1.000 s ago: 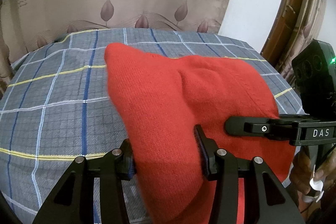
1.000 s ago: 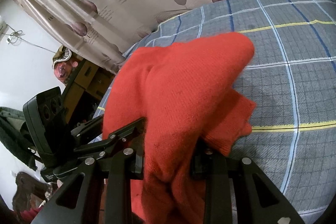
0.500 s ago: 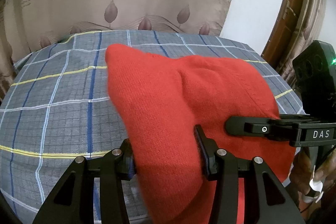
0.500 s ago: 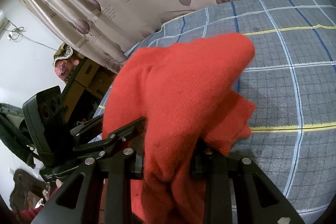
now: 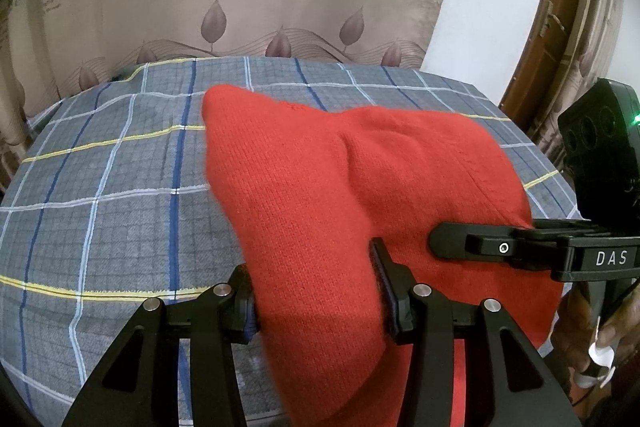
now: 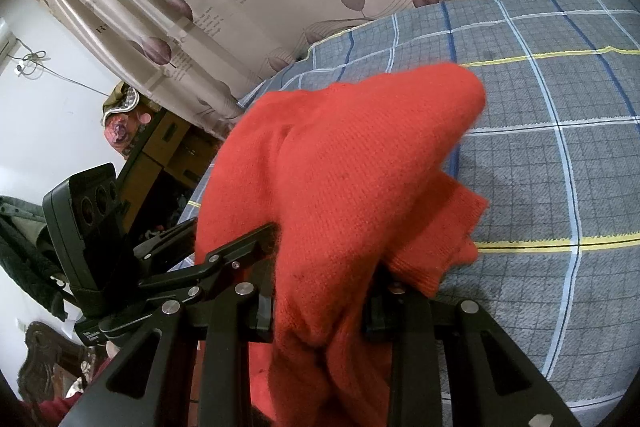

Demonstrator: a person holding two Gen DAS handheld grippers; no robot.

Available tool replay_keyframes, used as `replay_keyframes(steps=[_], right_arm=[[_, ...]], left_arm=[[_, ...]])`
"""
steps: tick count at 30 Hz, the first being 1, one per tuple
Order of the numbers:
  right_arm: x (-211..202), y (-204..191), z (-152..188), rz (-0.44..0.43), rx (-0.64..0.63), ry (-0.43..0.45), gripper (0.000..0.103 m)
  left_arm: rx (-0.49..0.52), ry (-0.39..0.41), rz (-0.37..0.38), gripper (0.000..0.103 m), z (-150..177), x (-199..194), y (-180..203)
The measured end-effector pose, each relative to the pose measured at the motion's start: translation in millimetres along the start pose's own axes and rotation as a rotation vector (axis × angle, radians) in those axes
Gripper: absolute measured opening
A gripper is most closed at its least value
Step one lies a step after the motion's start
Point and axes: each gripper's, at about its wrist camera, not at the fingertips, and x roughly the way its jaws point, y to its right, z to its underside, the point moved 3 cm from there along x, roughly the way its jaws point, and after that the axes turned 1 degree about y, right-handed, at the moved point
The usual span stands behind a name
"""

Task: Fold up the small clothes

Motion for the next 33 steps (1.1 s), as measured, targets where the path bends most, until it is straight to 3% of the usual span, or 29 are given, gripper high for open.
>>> replay_keyframes(steps=[16,28,33], right_arm=[[2.0,-3.9,-8.2,0.014,-0.049,0.023,0.027],[6.9,2.1,1.1,0.027,-0.038,0.010,0.027],[9.1,3.5,2.1,0.029,-0.036,0.007,0.027]], left_arm=[[0.005,0.029,-0.028,0.047,-11.9,-0.9,-8.9],[-0.013,0.019,-0.055,0.046,0.8,-0.2,-17.8],[-0.020,0.023,-0.049,0.041,1.6,-2.0,-21.8]])
